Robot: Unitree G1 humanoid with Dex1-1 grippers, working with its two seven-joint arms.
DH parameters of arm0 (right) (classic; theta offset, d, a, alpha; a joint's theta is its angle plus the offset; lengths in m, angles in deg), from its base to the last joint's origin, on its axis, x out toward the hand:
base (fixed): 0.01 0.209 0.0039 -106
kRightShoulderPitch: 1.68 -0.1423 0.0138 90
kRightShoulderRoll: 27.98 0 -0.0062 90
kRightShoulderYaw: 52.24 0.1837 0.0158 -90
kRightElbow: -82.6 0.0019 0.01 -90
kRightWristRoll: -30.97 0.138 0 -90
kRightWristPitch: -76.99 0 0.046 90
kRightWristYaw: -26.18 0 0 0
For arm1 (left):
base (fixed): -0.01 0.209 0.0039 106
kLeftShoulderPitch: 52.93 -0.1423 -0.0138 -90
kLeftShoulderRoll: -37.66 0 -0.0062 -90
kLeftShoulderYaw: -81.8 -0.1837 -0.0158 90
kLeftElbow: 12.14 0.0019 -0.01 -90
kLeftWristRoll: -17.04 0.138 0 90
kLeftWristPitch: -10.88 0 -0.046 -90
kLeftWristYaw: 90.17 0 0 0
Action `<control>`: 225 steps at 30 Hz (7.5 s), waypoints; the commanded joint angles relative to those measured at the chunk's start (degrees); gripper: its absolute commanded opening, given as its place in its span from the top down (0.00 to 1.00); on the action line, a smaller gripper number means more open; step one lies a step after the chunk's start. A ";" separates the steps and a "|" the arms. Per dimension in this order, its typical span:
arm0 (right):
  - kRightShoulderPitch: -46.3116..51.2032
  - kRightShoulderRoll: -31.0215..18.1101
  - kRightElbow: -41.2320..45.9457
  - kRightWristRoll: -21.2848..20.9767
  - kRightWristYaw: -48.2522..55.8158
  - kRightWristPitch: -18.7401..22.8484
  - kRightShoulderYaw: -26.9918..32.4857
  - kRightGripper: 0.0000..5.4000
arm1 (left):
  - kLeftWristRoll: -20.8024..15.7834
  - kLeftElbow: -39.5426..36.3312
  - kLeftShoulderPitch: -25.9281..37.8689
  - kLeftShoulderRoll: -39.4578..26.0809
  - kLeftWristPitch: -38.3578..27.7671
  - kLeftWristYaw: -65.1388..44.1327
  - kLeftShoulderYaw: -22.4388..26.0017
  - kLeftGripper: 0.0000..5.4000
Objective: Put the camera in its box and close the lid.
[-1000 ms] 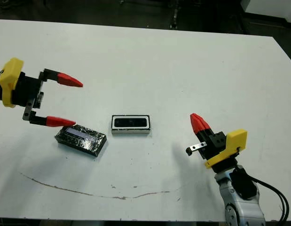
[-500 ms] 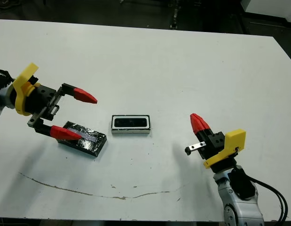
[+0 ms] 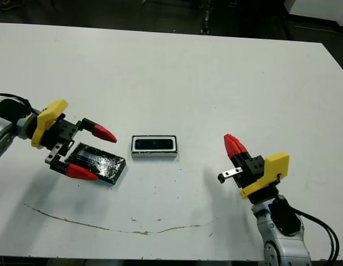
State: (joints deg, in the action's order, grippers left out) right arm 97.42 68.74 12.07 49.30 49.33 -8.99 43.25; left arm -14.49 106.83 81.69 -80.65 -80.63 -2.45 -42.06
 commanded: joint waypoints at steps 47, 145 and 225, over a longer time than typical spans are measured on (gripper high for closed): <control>1.66 -0.97 0.32 -0.55 -0.37 -0.65 0.14 1.00 | 28.04 -9.55 -5.55 3.01 6.53 5.49 8.00 0.18; 1.14 -1.45 0.50 0.31 -0.23 0.51 -1.24 1.00 | 21.79 -3.05 -5.65 19.53 19.41 13.78 18.23 0.41; 1.76 -2.17 0.47 1.33 -0.12 0.33 -0.90 1.00 | 39.92 17.11 2.08 39.76 1.56 24.79 3.24 0.30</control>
State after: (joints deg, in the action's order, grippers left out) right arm 98.72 67.18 13.13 50.39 48.98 -8.39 41.72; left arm 23.24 122.32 88.73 -44.80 -77.30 21.20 -35.45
